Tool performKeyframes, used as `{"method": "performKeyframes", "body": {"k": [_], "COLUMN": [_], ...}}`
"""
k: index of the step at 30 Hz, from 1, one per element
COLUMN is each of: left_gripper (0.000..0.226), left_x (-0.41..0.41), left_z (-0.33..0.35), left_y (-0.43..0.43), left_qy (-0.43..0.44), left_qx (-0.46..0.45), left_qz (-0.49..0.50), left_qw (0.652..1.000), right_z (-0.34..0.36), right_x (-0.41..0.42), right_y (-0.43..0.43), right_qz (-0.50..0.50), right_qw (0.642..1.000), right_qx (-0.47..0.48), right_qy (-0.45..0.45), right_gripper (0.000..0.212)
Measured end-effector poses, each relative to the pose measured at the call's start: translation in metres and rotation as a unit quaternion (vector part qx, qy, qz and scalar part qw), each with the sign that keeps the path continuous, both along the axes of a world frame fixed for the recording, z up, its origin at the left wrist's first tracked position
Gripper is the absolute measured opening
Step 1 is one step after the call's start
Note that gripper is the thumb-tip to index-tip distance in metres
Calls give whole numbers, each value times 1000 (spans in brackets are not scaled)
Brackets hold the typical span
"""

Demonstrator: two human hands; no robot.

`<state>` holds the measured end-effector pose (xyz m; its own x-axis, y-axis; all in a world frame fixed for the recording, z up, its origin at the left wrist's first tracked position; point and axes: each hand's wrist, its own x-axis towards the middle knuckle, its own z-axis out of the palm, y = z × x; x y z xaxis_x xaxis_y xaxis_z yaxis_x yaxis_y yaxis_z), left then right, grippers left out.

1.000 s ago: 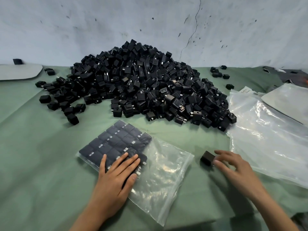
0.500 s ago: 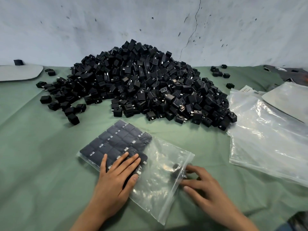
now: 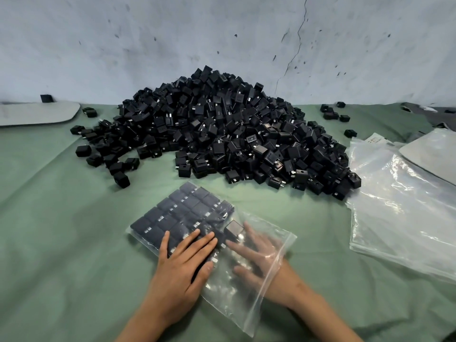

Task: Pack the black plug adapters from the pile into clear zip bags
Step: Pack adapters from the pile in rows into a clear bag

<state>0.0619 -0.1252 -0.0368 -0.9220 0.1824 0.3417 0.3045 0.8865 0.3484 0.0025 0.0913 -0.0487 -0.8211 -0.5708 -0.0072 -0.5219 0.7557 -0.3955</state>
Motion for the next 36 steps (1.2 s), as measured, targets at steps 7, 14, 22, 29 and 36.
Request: {"method": "performKeyframes", "body": {"k": [7,14,22,29,36], "left_gripper": [63,56,67,78,78], "left_x": [-1,1,-6,-47,-60], "left_z": [1,4,20,25,22], "left_y": [1,1,8,27,27], "left_qy": [-1,-20,-99,-155,-144], "left_qx": [0,-26,-129,-178,-198], "left_qz": [1,6,9,-19,-39], "left_qw": [1000,999,987,972,969], "right_z": [3,10,5,3,4], "right_x": [-4,-17,-25,-18,8], "right_y": [14,-4,-1,-1,26], "right_qz": [32,22,31,30,-43], "right_qw": [993,995,985,994,983], "right_qx": [-112,-97,-158,-106,-127], "right_qy": [15,-7,-55,-8,123], "right_gripper": [46,51,34,60,36]}}
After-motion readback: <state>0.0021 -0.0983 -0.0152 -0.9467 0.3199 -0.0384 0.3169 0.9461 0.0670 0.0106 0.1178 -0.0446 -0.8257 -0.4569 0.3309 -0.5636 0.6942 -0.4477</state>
